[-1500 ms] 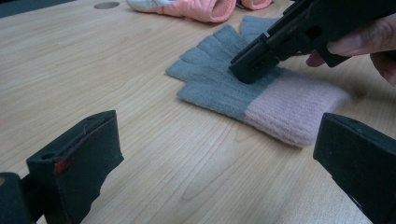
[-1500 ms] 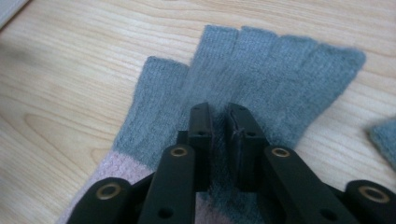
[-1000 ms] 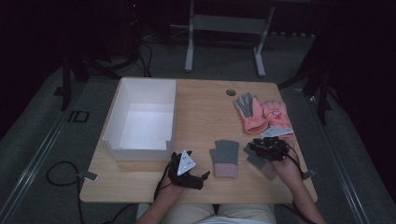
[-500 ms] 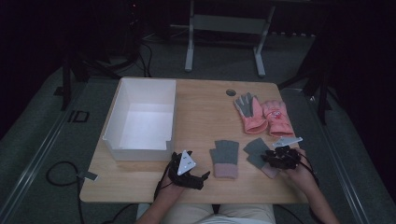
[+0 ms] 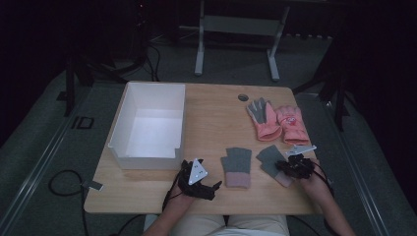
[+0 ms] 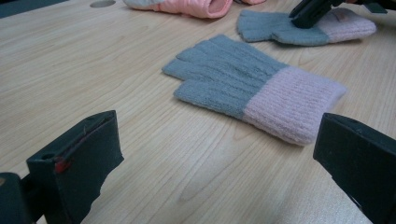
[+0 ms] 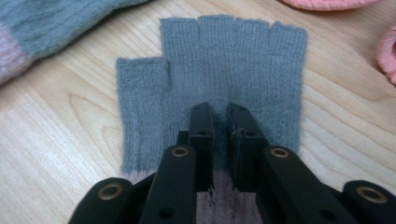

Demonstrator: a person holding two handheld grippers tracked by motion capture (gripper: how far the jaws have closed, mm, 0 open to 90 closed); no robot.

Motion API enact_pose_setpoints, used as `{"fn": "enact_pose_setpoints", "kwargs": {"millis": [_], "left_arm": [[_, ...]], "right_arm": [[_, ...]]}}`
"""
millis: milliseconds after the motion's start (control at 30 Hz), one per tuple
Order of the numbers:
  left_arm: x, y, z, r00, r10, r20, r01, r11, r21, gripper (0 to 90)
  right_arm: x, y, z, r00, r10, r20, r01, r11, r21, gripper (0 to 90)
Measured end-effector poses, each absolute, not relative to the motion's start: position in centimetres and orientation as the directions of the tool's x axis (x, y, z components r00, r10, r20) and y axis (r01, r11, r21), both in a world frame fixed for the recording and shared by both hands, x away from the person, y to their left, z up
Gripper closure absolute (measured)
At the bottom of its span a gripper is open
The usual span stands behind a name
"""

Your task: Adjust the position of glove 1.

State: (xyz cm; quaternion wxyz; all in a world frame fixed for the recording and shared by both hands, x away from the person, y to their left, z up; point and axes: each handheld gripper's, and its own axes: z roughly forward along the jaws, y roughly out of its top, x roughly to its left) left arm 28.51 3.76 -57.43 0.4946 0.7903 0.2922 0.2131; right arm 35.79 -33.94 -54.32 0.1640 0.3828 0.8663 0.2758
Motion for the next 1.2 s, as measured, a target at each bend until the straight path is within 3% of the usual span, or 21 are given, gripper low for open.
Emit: {"fn": "enact_pose_setpoints", "kwargs": {"millis": [233, 467, 600, 867, 1200], "left_arm": [[28.5, 3.8, -57.4, 0.739, 0.672, 0.046, 0.252, -0.338, 0.907, 0.4], [28.4, 3.8, -57.4, 0.736, 0.675, 0.047, 0.245, -0.331, 0.911, 0.4], [28.5, 3.8, -57.4, 0.734, 0.677, 0.043, 0.252, -0.331, 0.91, 0.4], [28.3, 3.9, -57.4, 0.723, 0.69, 0.051, 0.241, -0.32, 0.916, 0.4], [28.3, 4.1, -57.4, 0.717, 0.696, 0.044, 0.24, -0.306, 0.921, 0.4]], "right_arm": [[34.9, -33.7, -52.8, -0.555, 0.829, -0.068, 0.614, 0.463, 0.639, 86.0], [30.7, -32.5, -47.1, -0.465, 0.884, -0.048, 0.568, 0.34, 0.75, 86.1], [29.2, -31.5, -45.6, -0.413, 0.911, -0.024, 0.565, 0.276, 0.777, 85.9], [28.1, -30.6, -47.6, -0.281, 0.956, 0.08, 0.624, 0.119, 0.772, 85.9], [29.7, -30.5, -51.8, -0.139, 0.988, 0.07, 0.697, 0.048, 0.716, 85.9]]}}
